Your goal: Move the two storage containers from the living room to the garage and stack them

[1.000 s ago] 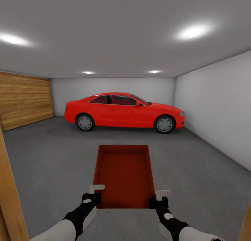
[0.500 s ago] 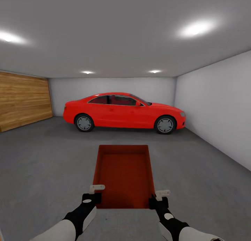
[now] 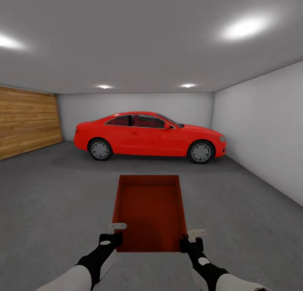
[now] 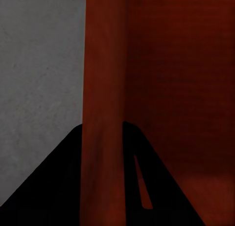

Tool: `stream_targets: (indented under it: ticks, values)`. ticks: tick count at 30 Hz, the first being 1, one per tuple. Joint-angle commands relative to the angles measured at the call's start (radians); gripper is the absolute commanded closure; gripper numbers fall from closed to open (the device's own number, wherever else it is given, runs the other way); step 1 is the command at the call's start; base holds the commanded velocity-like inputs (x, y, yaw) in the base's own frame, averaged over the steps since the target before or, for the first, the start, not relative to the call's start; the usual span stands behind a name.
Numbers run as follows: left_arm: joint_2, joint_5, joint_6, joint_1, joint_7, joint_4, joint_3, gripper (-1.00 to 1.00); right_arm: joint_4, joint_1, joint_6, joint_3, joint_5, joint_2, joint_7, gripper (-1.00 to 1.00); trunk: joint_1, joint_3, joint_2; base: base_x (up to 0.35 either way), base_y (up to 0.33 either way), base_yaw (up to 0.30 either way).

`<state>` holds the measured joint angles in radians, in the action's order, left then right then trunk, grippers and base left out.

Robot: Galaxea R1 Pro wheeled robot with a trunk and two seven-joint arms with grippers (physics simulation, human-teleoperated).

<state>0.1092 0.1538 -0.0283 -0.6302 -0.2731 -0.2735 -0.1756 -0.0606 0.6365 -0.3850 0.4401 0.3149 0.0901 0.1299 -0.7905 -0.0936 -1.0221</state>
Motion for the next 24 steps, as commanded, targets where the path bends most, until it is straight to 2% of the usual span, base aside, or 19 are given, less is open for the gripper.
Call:
stream_targets:
  ticks: [1,24]
  values:
    - [-0.014,-0.003,-0.004,-0.002,-0.011,-0.006,0.070,1.00,0.007,0.000,-0.002,-0.009,0.003,-0.001,0.001,1.00,-0.001,-0.001,-0.001,0.322,0.000,0.000]
    - [-0.014,-0.003,-0.004,-0.002,-0.011,-0.006,0.070,1.00,0.007,0.000,0.000,-0.009,0.003,-0.001,0.000,1.00,-0.001,-0.001,-0.001,0.322,0.000,0.000]
